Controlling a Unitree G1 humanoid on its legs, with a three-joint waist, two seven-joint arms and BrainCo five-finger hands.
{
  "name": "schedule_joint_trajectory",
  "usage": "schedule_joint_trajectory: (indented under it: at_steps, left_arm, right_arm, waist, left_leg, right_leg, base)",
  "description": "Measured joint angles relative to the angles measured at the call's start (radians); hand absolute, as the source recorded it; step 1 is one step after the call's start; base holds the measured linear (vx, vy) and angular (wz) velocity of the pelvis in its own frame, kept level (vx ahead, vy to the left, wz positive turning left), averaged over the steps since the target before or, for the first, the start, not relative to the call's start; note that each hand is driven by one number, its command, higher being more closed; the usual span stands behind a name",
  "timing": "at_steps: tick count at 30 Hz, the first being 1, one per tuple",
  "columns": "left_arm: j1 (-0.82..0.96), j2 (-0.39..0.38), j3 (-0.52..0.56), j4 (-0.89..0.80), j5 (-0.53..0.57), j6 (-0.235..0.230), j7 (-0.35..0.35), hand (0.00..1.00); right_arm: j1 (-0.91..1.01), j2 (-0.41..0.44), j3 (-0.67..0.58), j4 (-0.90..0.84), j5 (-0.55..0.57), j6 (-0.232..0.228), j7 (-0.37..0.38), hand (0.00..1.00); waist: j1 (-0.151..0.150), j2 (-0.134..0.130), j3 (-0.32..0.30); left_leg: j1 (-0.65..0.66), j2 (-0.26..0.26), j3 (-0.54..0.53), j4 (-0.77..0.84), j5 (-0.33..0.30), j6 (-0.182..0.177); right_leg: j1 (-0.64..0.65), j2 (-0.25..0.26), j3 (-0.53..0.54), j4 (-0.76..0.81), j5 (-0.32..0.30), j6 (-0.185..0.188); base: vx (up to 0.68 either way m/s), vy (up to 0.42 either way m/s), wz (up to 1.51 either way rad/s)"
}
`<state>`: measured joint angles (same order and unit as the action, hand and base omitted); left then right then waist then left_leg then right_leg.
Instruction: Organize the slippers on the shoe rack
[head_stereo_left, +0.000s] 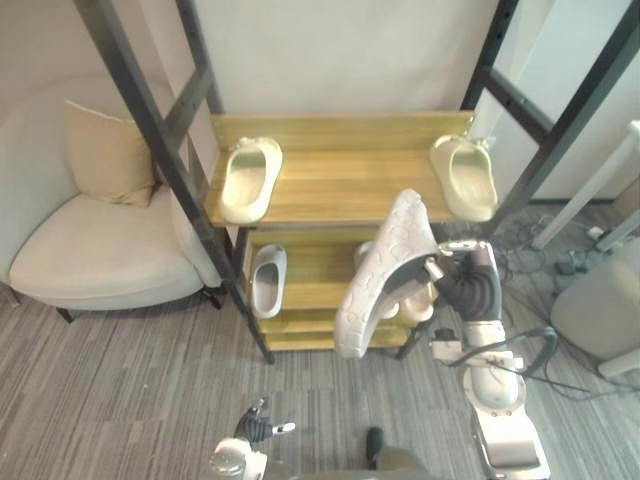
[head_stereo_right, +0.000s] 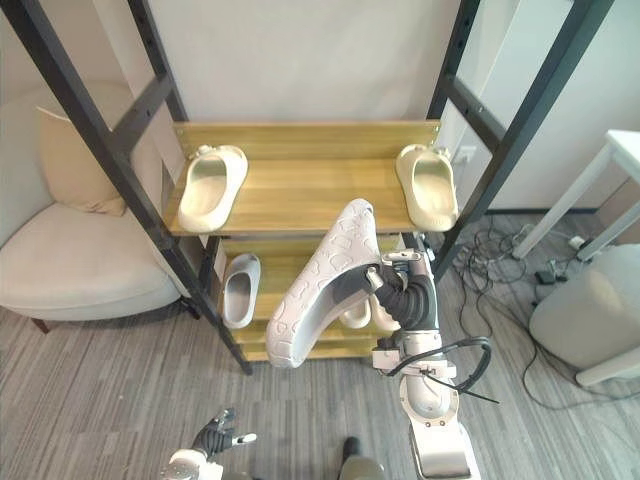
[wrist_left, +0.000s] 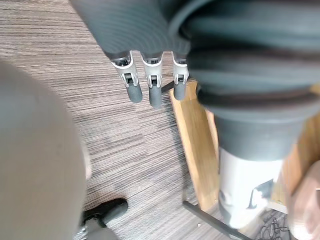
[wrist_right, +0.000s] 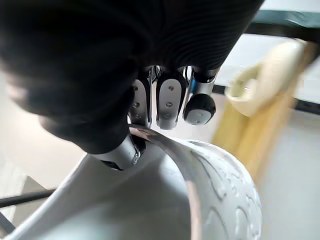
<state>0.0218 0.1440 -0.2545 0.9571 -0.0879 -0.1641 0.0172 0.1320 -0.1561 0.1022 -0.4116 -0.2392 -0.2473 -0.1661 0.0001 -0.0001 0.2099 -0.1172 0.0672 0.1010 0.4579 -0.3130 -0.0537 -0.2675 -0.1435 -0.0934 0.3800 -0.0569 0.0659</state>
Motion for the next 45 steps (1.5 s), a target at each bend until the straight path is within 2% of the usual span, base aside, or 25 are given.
schedule_joint_trajectory:
  at_steps: [5, 6, 11, 16, 18, 22, 25, 30, 36, 40, 45]
  left_arm:
    - [-0.027, -0.003, -0.001, -0.065, -0.051, -0.006, 0.005, 0.0]
    - [-0.029, -0.002, 0.0, -0.078, -0.056, -0.008, 0.008, 0.0]
    - [-0.033, -0.022, 0.001, -0.141, -0.074, -0.023, 0.027, 0.0]
    - [-0.05, -0.06, 0.006, -0.196, -0.083, -0.026, 0.028, 0.0]
    - [-0.055, -0.073, 0.024, -0.228, -0.093, -0.027, 0.03, 0.0]
    - [-0.075, -0.092, 0.042, -0.302, -0.121, -0.028, 0.046, 0.0]
    - [-0.095, -0.105, 0.054, -0.338, -0.138, -0.029, 0.05, 0.0]
    - [-0.12, -0.131, 0.082, -0.399, -0.153, -0.032, 0.068, 0.0]
    - [-0.129, -0.151, 0.113, -0.436, -0.183, -0.044, 0.075, 0.0]
    - [-0.13, -0.156, 0.118, -0.464, -0.192, -0.052, 0.078, 0.0]
    - [-0.131, -0.161, 0.118, -0.496, -0.219, -0.069, 0.077, 0.0]
  right_arm:
    - [-0.071, -0.01, 0.026, 0.001, -0.038, 0.002, -0.015, 1.0]
    - [-0.08, -0.01, 0.028, 0.001, -0.038, 0.003, -0.026, 1.0]
    - [-0.122, -0.011, 0.019, 0.014, -0.078, 0.024, -0.077, 1.0]
    - [-0.194, -0.01, 0.008, 0.044, -0.116, 0.04, -0.115, 1.0]
    - [-0.226, -0.011, -0.013, 0.048, -0.116, 0.049, -0.126, 1.0]
    - [-0.311, -0.037, -0.064, 0.086, -0.115, 0.06, -0.161, 1.0]
    - [-0.344, -0.067, -0.085, 0.095, -0.115, 0.064, -0.172, 1.0]
    - [-0.438, -0.14, -0.101, 0.17, -0.112, 0.076, -0.191, 1.0]
    - [-0.555, -0.248, -0.099, 0.27, -0.087, 0.077, -0.188, 1.0]
    - [-0.665, -0.337, -0.093, 0.355, -0.049, 0.076, -0.183, 1.0]
    - [-0.806, -0.449, -0.015, 0.478, -0.022, 0.07, -0.15, 1.0]
  waist:
    - [0.002, 0.008, 0.074]
    - [0.003, 0.003, 0.079]
    - [0.002, 0.005, 0.101]
    - [0.005, 0.007, 0.133]
    - [0.008, 0.007, 0.166]
    - [0.017, 0.011, 0.192]
    - [0.029, 0.014, 0.207]
    - [0.051, 0.018, 0.225]
    - [0.063, 0.021, 0.23]
    - [0.076, 0.021, 0.232]
    - [0.098, 0.022, 0.243]
  left_leg:
    - [-0.151, 0.018, -0.008, 0.205, -0.095, 0.02]
    - [-0.179, 0.013, -0.009, 0.247, -0.112, 0.017]
    - [-0.299, 0.027, -0.034, 0.435, -0.184, -0.007]
    - [-0.406, 0.035, -0.059, 0.585, -0.243, -0.011]
    - [-0.43, 0.04, -0.06, 0.64, -0.258, -0.009]
    - [-0.565, 0.046, -0.077, 0.757, -0.3, -0.008]
    - [-0.639, 0.047, -0.09, 0.813, -0.312, -0.009]
    - [-0.753, 0.05, -0.118, 0.892, -0.32, -0.025]
    - [-0.817, 0.067, -0.132, 0.925, -0.316, -0.032]
    - [-0.862, 0.07, -0.156, 0.927, -0.308, -0.05]
    - [-0.895, 0.062, -0.178, 0.93, -0.3, -0.065]
  right_leg:
    - [-0.144, -0.022, 0.0, 0.202, -0.092, 0.0]
    - [-0.181, -0.04, -0.005, 0.251, -0.119, -0.001]
    - [-0.303, -0.065, -0.02, 0.456, -0.212, -0.017]
    - [-0.399, -0.085, -0.03, 0.606, -0.276, -0.022]
    - [-0.417, -0.093, -0.03, 0.656, -0.299, -0.02]
    - [-0.54, -0.109, -0.034, 0.769, -0.34, -0.02]
    - [-0.61, -0.118, -0.037, 0.823, -0.354, -0.025]
    - [-0.712, -0.139, -0.055, 0.916, -0.382, -0.056]
    - [-0.754, -0.155, -0.082, 0.961, -0.409, -0.072]
    - [-0.783, -0.157, -0.107, 0.966, -0.413, -0.077]
    - [-0.801, -0.173, -0.13, 0.983, -0.426, -0.096]
  base:
    - [-0.16, 0.003, 0.02]
    - [-0.08, -0.019, 0.08]
    - [0.02, -0.032, 0.17]
    - [0.03, -0.012, 0.16]
    - [-0.01, 0.022, 0.17]
    - [-0.05, 0.028, 0.13]
    - [-0.01, 0.011, 0.1]
    - [0.05, -0.034, 0.16]
    - [0.07, -0.069, 0.18]
    - [0.06, -0.071, 0.09]
    - [0.07, -0.084, 0.14]
